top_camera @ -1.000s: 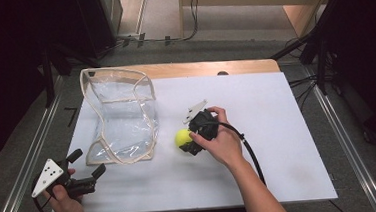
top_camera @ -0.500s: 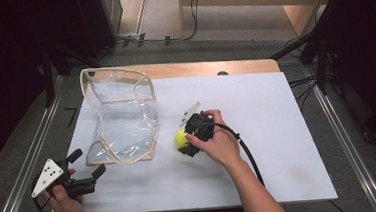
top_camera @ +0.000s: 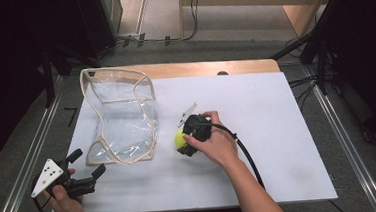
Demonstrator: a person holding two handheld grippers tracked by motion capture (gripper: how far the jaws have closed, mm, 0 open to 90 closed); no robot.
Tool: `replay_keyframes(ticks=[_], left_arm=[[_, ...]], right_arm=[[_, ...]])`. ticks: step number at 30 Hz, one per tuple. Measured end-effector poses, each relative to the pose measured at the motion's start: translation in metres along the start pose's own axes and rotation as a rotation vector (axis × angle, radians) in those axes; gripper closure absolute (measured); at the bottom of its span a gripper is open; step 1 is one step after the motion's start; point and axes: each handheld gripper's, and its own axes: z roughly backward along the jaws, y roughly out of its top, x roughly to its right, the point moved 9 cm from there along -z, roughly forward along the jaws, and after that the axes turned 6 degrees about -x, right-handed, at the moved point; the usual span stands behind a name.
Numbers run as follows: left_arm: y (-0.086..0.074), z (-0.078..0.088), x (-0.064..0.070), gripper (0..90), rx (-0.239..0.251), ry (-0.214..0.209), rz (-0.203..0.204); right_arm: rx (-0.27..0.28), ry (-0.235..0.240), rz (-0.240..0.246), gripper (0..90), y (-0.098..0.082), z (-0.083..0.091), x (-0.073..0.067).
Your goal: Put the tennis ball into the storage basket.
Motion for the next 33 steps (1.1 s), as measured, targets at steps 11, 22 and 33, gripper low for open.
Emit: replay_keyframes(ticks=[11, 22, 33], left_arm=[[-0.0001, 0.0000, -0.0001, 0.0, 0.000, 0.001, 0.000], [-0.0001, -0.0001, -0.0004, 0.0, 0.000, 0.001, 0.002], [-0.0002, 0.0002, -0.0006, 0.0, -0.001, 0.002, 0.002]], right_arm=[[-0.024, -0.007, -0.007, 6.9, -0.0019, -0.0052, 0.0011], [-0.027, -0.009, -0.006, 18.8, -0.0006, -0.0082, 0.0007], [-0.015, -0.022, -0.037, 22.6, 0.0001, -0.0043, 0.0053]])
